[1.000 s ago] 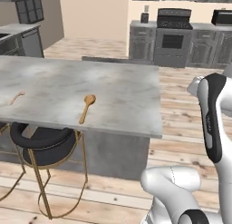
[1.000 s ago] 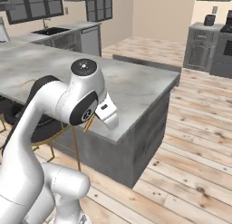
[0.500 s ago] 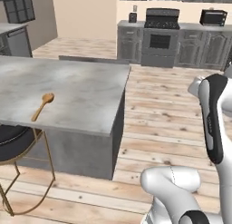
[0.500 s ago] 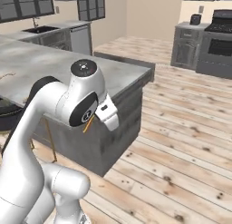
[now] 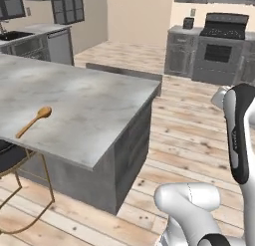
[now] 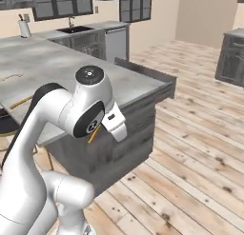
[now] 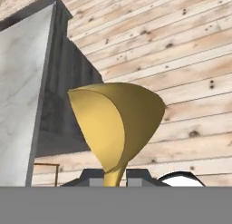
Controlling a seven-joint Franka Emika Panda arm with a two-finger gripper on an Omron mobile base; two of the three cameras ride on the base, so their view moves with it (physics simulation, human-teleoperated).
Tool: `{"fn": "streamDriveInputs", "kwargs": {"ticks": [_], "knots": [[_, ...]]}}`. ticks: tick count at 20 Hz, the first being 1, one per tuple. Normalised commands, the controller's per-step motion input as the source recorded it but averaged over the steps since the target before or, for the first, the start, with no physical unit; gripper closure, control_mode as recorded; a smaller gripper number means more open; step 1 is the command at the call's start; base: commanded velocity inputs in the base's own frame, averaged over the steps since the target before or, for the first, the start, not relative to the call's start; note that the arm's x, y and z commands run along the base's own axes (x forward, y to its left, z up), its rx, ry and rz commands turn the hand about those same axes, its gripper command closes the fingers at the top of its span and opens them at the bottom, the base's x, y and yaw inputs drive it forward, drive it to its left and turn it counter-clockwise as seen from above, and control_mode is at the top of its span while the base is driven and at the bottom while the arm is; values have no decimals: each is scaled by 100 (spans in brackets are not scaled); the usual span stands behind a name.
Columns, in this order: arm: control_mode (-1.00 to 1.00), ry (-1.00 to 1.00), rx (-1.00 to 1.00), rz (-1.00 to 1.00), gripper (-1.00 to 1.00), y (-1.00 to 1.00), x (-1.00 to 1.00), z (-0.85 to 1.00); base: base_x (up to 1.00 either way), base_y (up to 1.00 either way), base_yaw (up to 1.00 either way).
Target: Pick up the metallic utensils from the counter and place them in the open drawer. Make sure not to pick up any wooden utensils.
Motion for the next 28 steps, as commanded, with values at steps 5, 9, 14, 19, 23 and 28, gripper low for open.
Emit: {"fn": "streamDriveInputs", "kwargs": {"ticks": [5,9,14,19,23,28], "knots": [[100,0,0,0,100,0,0,0,82,-100,51],[100,0,0,0,100,0,0,0,73,-100,45],[100,0,0,0,100,0,0,0,70,-100,46],[100,0,0,0,100,0,0,0,51,-100,43],[100,0,0,0,100,0,0,0,42,-100,43],[100,0,0,0,100,0,0,0,37,-100,41]]}}
